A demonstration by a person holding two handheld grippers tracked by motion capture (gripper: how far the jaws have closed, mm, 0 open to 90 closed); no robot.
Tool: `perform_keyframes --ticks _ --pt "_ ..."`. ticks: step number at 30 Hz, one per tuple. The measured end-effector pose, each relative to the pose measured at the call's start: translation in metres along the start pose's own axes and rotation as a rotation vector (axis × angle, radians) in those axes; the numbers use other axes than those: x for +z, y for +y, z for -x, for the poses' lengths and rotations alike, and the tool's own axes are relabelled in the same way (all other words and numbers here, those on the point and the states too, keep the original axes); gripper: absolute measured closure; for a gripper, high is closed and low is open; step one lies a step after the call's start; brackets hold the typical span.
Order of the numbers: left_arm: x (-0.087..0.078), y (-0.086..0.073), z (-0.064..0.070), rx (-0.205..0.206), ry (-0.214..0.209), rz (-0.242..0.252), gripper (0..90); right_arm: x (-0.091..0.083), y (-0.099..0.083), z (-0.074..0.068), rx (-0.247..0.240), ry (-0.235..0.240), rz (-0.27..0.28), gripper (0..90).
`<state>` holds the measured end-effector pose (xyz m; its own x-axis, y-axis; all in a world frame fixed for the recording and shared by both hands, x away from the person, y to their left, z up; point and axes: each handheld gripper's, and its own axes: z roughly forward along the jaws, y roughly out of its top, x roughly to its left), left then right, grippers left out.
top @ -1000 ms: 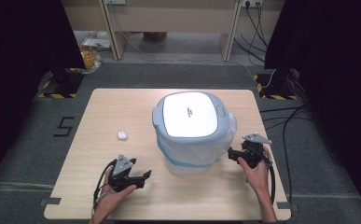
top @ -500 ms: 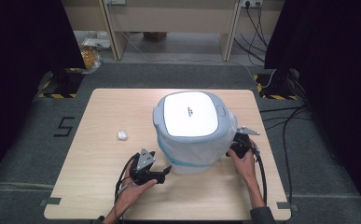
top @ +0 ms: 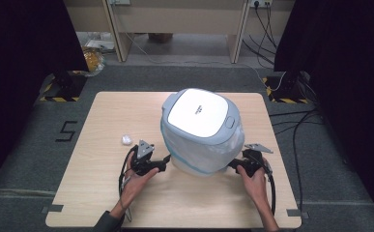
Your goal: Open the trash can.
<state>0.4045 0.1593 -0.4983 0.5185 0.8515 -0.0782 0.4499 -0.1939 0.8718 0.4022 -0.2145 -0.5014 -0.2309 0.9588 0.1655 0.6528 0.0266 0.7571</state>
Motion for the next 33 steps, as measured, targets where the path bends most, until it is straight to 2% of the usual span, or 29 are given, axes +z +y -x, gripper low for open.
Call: perform_keyframes --ticks 1,2,3,4,5,6,7,8,9,10,11,12,14,15,16,19,20,21,22,25,26,27,28,29,30,31,32,33 --pt "0.004 0.002 -0.004 -0.009 0.001 -0.002 19.7 -0.004 -0.004 -0.003 0.007 0.008 -0.005 19.8" --pt "0.009 0.006 -0.009 -0.029 -0.002 -0.006 20.4 -0.013 -0.010 -0.009 -0.020 0.013 -0.014 19.1" --pt "0.009 0.006 -0.009 -0.029 -0.002 -0.006 20.4 -0.013 -0.010 -0.009 -0.020 0.013 -0.014 19.1" --pt "0.011 0.007 -0.011 -0.041 -0.003 -0.002 20.4 -0.017 -0.011 -0.011 -0.043 0.039 -0.037 18.2" --pt "0.013 0.009 -0.012 -0.052 -0.001 -0.001 20.5 -0.020 -0.012 -0.013 -0.046 0.077 -0.073 19.3" --pt "0.013 0.010 -0.012 -0.055 0.002 0.005 20.7 -0.024 -0.012 -0.014 -0.057 0.100 -0.074 22.0" --pt "0.013 0.010 -0.013 -0.059 0.002 0.007 20.8 -0.027 -0.010 -0.012 -0.050 0.094 -0.033 22.8" --pt "0.014 0.010 -0.013 -0.063 0.000 0.008 20.8 -0.026 -0.005 -0.005 -0.055 0.052 0.013 22.2" --pt "0.014 0.009 -0.013 -0.065 -0.003 0.005 20.8 -0.026 -0.005 -0.005 -0.055 0.052 0.013 22.2" --pt "0.013 0.007 -0.012 -0.061 0.001 0.002 20.8 -0.019 0.001 0.004 -0.022 0.008 0.022 21.9" --pt "0.013 0.007 -0.012 -0.061 0.001 0.002 21.1 -0.019 0.001 0.004 -0.022 0.008 0.022 21.9" --pt "0.013 0.005 -0.010 -0.058 0.003 0.001 21.5 -0.009 0.002 0.008 -0.003 0.017 0.004 22.0" --pt "0.013 0.004 -0.009 -0.059 0.000 -0.005 21.5 0.000 -0.001 0.004 -0.025 0.035 -0.035 23.6" --pt "0.013 0.004 -0.009 -0.059 0.000 -0.005 21.3 0.000 -0.001 0.004 -0.025 0.035 -0.035 23.6" --pt "0.016 0.003 -0.011 -0.067 -0.001 -0.013 21.3 0.003 -0.006 -0.002 -0.049 0.019 -0.030 30.7" --pt "0.018 0.003 -0.013 -0.070 0.000 -0.013 22.6 0.000 -0.009 -0.004 -0.026 0.027 -0.026 31.8" --pt "0.020 0.005 -0.014 -0.080 0.004 -0.009 24.1 -0.005 -0.016 -0.007 0.003 0.056 -0.035 31.9" --pt "0.021 0.006 -0.014 -0.078 0.006 -0.013 25.8 -0.007 -0.021 -0.009 0.020 0.063 -0.037 31.7" --pt "0.021 0.006 -0.014 -0.078 0.006 -0.013 27.4 -0.009 -0.026 -0.011 -0.010 0.064 -0.032 31.6" --pt "0.027 0.011 -0.011 -0.069 0.008 -0.016 30.6 -0.016 -0.033 -0.018 -0.029 0.053 -0.034 31.6" --pt "0.030 0.013 -0.011 -0.063 0.000 -0.021 30.3 -0.020 -0.035 -0.018 -0.050 0.054 -0.038 27.2" --pt "0.030 0.013 -0.011 -0.063 0.000 -0.021 28.4 -0.020 -0.035 -0.018 -0.050 0.054 -0.038 27.2" --pt "0.032 0.014 -0.013 -0.045 0.009 -0.033 24.5 -0.023 -0.034 -0.013 -0.094 0.046 -0.031 20.8" --pt "0.032 0.014 -0.013 -0.045 0.009 -0.033 22.0 -0.023 -0.034 -0.013 -0.094 0.046 -0.031 20.8" --pt "0.032 0.013 -0.013 -0.040 0.012 -0.037 22.1 -0.024 -0.029 -0.001 -0.108 0.078 -0.015 24.2" --pt "0.030 0.012 -0.013 -0.037 0.011 -0.039 22.1 -0.024 -0.029 -0.001 -0.108 0.078 -0.015 24.2" --pt "0.027 0.008 -0.008 -0.025 0.009 -0.045 21.9 -0.023 -0.021 0.014 -0.069 0.064 0.016 23.7" --pt "0.027 0.008 -0.008 -0.025 0.009 -0.045 22.9 -0.023 -0.021 0.014 -0.069 0.064 0.016 23.7"
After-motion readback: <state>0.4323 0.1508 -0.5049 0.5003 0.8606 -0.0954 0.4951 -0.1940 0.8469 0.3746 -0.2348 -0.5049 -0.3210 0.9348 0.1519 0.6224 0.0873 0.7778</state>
